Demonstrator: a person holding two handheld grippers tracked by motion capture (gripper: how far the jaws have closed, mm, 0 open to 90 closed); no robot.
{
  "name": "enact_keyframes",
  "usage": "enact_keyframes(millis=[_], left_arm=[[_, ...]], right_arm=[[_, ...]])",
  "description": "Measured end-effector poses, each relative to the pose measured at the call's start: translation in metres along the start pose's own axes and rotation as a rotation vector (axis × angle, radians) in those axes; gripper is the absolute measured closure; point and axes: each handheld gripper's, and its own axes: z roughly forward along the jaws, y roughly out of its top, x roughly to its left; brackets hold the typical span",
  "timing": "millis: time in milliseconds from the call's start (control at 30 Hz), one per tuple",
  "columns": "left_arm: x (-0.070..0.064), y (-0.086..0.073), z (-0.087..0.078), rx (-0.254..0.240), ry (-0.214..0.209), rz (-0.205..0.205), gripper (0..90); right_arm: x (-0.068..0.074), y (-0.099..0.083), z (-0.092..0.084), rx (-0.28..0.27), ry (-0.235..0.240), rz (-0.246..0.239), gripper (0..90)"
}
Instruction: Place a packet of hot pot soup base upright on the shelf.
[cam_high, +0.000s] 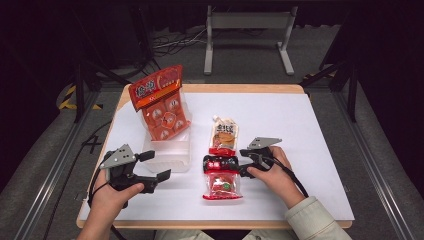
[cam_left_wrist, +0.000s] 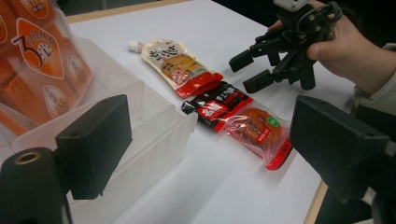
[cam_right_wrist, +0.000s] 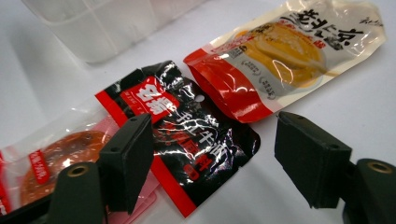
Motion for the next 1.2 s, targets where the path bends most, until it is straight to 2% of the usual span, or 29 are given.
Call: enact_keyframes(millis=[67, 133, 200, 367, 467, 600, 700, 800, 900, 967, 1000, 1100, 1200], left_arm=[[0.000, -0.002, 0.000, -0.006, -0.005, -0.002, 14.1], [0.000, -0.003, 0.002, -0.007, -0.017, -0.012, 14.0], [0.000, -0.003, 0.003, -0.001, -0.016, -0.005, 13.9], [-0.001, -0.004, 0.004, 0.004, -0.022, 0.000, 13.9], [-0.001, -0.004, 0.004, 0.003, -0.019, 0.000, 13.9], [-0.002, -0.003, 0.005, 0.009, -0.025, -0.003, 13.9], [-0.003, -0.003, 0.007, 0.008, -0.026, -0.004, 13.9], [-0.003, -0.003, 0.008, 0.012, -0.027, 0.008, 13.9], [-0.002, -0.003, 0.009, 0.016, -0.028, -0.001, 13.8], [-0.001, -0.003, 0.010, 0.017, -0.026, -0.005, 13.9], [-0.001, -0.003, 0.010, 0.019, -0.028, -0.009, 13.9], [-0.001, -0.002, 0.012, 0.024, -0.038, -0.008, 13.8], [-0.001, -0.002, 0.013, 0.023, -0.034, 0.004, 13.8]], right_arm=[[0.000, -0.001, 0.006, 0.007, -0.016, 0.003, 26.9], [0.000, -0.002, 0.009, 0.023, -0.028, -0.011, 26.8], [0.000, -0.004, 0.013, 0.037, -0.038, -0.023, 26.1], [0.001, -0.003, 0.016, 0.047, -0.048, -0.032, 25.0], [0.003, -0.003, 0.019, 0.057, -0.049, -0.022, 24.8], [0.005, -0.002, 0.020, 0.067, -0.062, -0.049, 29.5], [0.009, -0.001, 0.022, 0.083, -0.100, -0.078, 35.0], [0.011, 0.000, 0.022, 0.089, -0.121, -0.067, 37.4], [0.015, -0.001, 0.022, 0.075, -0.136, -0.061, 43.6], [0.016, -0.001, 0.022, 0.075, -0.138, -0.063, 48.1], [0.017, -0.001, 0.022, 0.078, -0.128, -0.066, 53.7], [0.020, -0.001, 0.021, 0.081, -0.134, -0.082, 56.8], [0.019, -0.001, 0.020, 0.081, -0.131, -0.086, 67.1]])
